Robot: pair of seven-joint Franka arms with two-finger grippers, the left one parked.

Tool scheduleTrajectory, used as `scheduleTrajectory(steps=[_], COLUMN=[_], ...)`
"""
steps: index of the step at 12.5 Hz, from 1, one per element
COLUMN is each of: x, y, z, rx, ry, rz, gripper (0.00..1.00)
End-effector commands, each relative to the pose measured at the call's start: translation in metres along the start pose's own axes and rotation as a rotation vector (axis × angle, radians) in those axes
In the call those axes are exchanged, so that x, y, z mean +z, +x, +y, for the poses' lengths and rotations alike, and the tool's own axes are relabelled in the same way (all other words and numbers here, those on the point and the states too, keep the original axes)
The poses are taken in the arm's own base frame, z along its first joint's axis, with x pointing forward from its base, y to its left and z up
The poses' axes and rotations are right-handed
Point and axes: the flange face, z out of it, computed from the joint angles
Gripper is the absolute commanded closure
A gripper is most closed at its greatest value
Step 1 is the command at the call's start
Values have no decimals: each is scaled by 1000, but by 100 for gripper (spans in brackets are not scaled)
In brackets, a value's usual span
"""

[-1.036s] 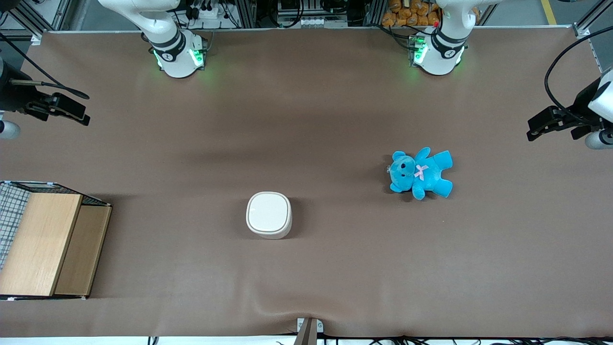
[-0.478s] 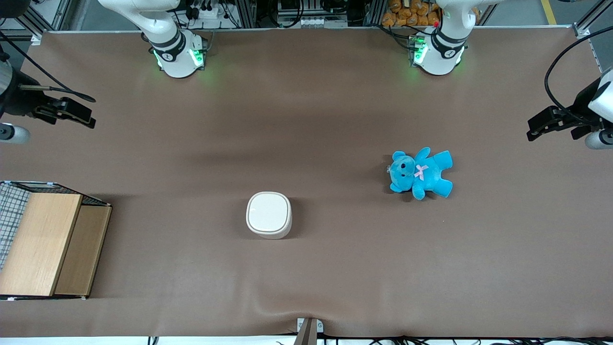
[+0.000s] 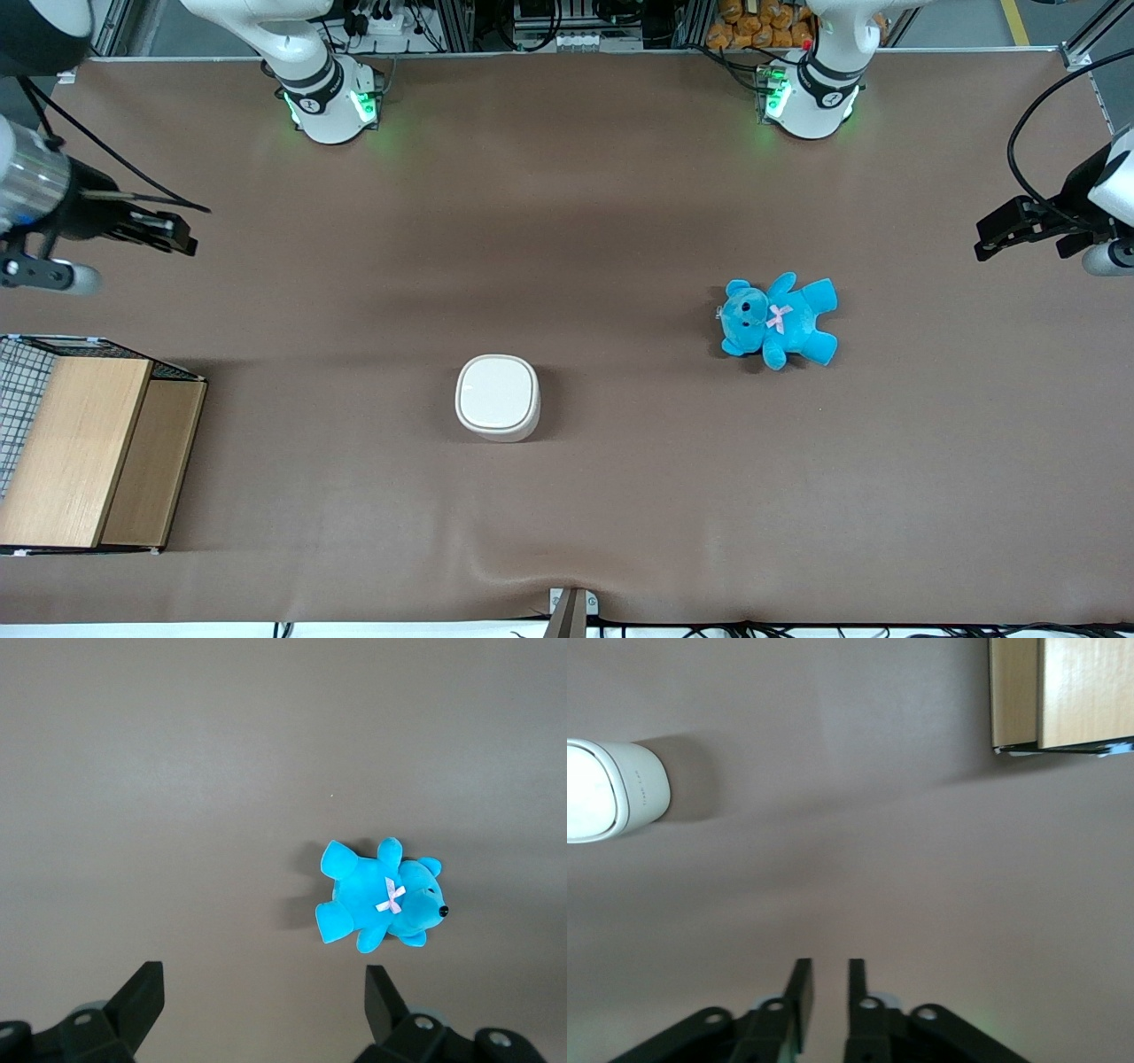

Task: Open trash can with right arm
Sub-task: 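Move the right gripper toward the white trash can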

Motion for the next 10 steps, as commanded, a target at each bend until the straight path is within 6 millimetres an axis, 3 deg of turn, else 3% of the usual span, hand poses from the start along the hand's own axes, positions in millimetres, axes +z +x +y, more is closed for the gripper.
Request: scheduleTrajectory(steps=[1, 6, 10], x=[2, 34, 65], y=[12, 46, 60], z=[-28, -89, -142], rx=[22, 32, 72], ry=[7, 48, 103], rz=[-2, 42, 86], gripper=[100, 100, 100])
